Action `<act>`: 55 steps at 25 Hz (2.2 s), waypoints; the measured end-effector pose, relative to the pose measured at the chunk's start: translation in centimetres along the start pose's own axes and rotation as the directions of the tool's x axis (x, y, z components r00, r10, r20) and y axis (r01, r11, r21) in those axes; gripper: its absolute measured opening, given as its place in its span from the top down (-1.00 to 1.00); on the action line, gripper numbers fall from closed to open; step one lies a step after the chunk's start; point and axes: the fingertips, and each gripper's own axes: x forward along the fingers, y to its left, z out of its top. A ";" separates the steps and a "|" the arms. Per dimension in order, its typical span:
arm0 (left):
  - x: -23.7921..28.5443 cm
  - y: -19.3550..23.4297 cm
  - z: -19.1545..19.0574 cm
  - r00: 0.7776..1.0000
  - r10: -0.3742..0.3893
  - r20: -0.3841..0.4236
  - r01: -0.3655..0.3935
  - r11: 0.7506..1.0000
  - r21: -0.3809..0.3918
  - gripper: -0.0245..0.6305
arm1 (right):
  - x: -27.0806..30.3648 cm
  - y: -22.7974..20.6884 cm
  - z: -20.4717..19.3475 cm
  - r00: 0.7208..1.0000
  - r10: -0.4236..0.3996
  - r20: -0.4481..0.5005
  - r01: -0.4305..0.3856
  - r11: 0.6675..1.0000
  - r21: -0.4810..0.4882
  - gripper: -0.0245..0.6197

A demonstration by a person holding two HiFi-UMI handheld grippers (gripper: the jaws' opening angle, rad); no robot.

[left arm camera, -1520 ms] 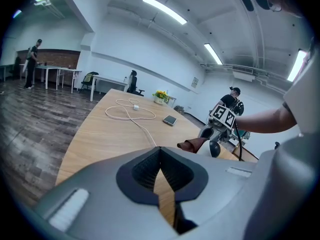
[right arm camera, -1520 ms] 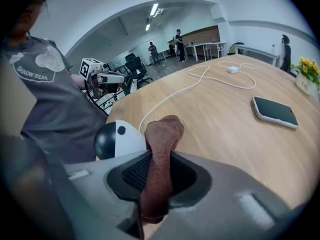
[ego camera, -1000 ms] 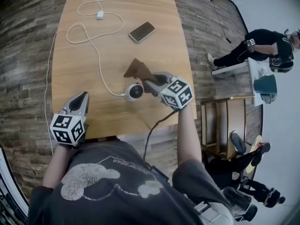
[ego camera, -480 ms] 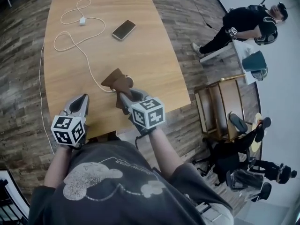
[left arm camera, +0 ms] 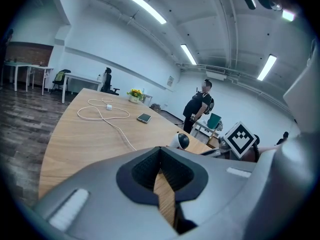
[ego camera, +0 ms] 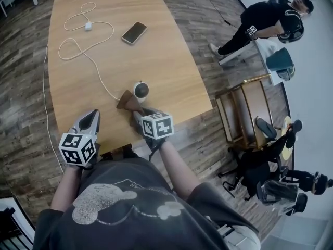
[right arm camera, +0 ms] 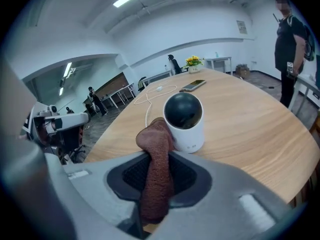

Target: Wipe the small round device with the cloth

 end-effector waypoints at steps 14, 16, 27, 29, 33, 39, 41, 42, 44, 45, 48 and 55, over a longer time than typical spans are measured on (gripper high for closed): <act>-0.1 1.0 -1.6 0.995 -0.085 -0.045 0.085 0.996 -0.007 0.87 | -1.3 4.1 -1.5 0.998 0.041 0.045 -0.044 0.998 0.054 0.69; 0.1 1.3 -2.0 0.993 -0.099 -0.060 0.099 0.995 -0.009 0.87 | -1.6 5.4 -1.4 0.996 0.058 0.070 -0.061 0.997 0.050 0.69; -0.1 0.9 -2.3 0.992 -0.123 -0.037 0.123 0.992 -0.006 0.87 | -3.4 7.6 -1.3 0.979 0.098 0.180 -0.106 0.994 0.039 0.69; -0.8 0.4 -2.6 0.993 -0.113 -0.030 0.113 0.994 -0.014 0.87 | -4.1 8.0 -0.9 0.969 0.115 0.219 -0.124 0.992 0.028 0.69; -2.6 -1.9 -3.2 0.995 -0.098 -0.011 0.098 0.995 -0.003 0.87 | -6.9 8.4 -1.3 0.950 0.126 0.285 -0.130 0.992 -0.008 0.69; -6.0 -8.3 -5.0 0.993 -0.119 0.025 0.118 0.992 0.038 0.87 | -13.1 8.0 -6.2 0.934 0.104 0.342 -0.116 0.993 0.015 0.68; -7.2 -10.5 -6.1 0.991 -0.127 0.033 0.126 0.990 0.057 0.87 | -15.2 8.0 -8.1 0.930 0.097 0.356 -0.109 0.994 0.013 0.68; -7.9 -11.5 -6.7 0.991 -0.128 0.036 0.126 0.990 0.066 0.87 | -16.2 8.0 -9.1 0.926 0.097 0.364 -0.109 0.994 0.011 0.68; -9.4 -13.5 -7.7 0.991 -0.124 0.045 0.121 0.990 0.078 0.87 | -18.3 8.1 -11.0 0.921 0.098 0.378 -0.109 0.994 0.008 0.68; -10.2 -14.4 -8.2 0.991 -0.122 0.050 0.117 0.990 0.081 0.87 | -19.3 8.2 -11.9 0.919 0.098 0.382 -0.109 0.994 0.009 0.68; -12.5 -16.7 -9.5 0.992 -0.117 0.055 0.112 0.990 0.087 0.87 | -21.5 8.4 -14.7 0.918 0.092 0.386 -0.109 0.994 0.021 0.68; -16.1 -20.2 -11.6 0.988 -0.149 0.040 0.143 0.983 0.113 0.87 | -25.6 8.5 -18.0 0.897 0.031 0.442 -0.078 0.993 0.088 0.69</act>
